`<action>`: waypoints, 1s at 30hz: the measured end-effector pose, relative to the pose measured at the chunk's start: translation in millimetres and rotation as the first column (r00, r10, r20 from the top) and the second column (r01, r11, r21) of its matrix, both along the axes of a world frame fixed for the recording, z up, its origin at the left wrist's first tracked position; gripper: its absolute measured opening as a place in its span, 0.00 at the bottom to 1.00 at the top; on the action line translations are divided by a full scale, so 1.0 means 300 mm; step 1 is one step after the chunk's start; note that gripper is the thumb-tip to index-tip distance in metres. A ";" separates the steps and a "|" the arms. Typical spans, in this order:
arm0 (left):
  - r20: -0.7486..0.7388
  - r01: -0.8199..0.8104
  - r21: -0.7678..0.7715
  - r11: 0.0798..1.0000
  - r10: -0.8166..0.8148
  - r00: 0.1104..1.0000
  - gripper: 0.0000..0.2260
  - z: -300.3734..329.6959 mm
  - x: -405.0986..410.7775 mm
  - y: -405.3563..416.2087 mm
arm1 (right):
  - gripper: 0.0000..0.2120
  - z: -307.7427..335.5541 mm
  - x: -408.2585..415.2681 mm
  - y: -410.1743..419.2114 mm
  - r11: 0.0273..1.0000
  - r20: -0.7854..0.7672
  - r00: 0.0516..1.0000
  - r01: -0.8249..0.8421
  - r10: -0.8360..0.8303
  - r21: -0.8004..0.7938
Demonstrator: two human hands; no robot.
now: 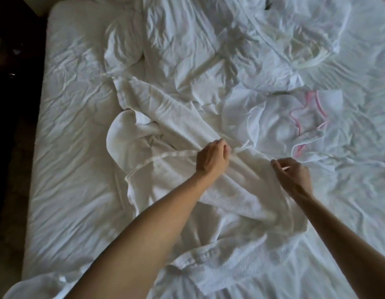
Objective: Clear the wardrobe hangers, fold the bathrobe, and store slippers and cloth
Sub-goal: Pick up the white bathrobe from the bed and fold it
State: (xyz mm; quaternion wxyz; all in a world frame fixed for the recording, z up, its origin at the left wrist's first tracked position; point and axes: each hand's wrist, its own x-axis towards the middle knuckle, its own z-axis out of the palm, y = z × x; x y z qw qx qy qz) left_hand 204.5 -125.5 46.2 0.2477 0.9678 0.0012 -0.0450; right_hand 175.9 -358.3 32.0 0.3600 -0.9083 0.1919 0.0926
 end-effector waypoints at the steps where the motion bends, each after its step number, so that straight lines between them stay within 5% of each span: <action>1: 0.020 -0.027 0.036 0.999 0.027 0.999 0.07 -0.003 0.055 0.044 | 0.12 -0.007 0.049 0.037 0.999 0.028 0.999 -0.045 0.046 -0.023; 3: 0.028 -0.082 0.104 0.991 0.080 0.996 0.07 -0.009 0.148 0.148 | 0.10 -0.016 0.145 0.124 0.990 0.098 0.986 -0.128 0.133 -0.057; 9: 0.095 -0.334 0.360 0.871 0.322 0.942 0.29 -0.043 0.269 0.553 | 0.13 -0.022 0.402 0.522 0.885 0.201 0.862 -0.449 0.465 -0.123; 13: 0.166 -0.643 0.290 0.709 0.625 0.763 0.38 -0.073 0.244 0.809 | 0.17 -0.025 0.527 0.907 0.738 0.223 0.705 -0.658 0.674 -0.151; 17: -0.075 -0.811 0.253 0.527 0.847 0.527 0.47 -0.168 0.167 0.998 | 0.29 -0.051 0.603 1.284 0.486 0.235 0.430 -0.816 0.872 -0.312; 20: -0.345 -0.816 0.226 0.532 0.827 0.444 0.40 -0.232 0.096 1.080 | 0.44 -0.063 0.633 1.485 0.183 0.069 0.172 -0.842 0.983 -0.507; 23: -0.376 -0.806 0.151 0.573 0.787 0.489 0.18 -0.243 0.016 1.122 | 0.41 -0.063 0.653 1.558 0.039 -0.116 0.135 -0.801 0.984 -0.597; 26: -0.278 -0.833 0.048 0.552 0.808 0.519 0.10 -0.187 -0.036 1.148 | 0.13 -0.032 0.659 1.521 0.130 -0.081 0.220 -0.793 0.972 -0.595; 30: -0.136 -0.801 -0.122 0.586 0.789 0.599 0.08 -0.002 -0.023 1.159 | 0.09 0.126 0.650 1.415 0.441 0.305 0.321 -0.706 0.897 -0.553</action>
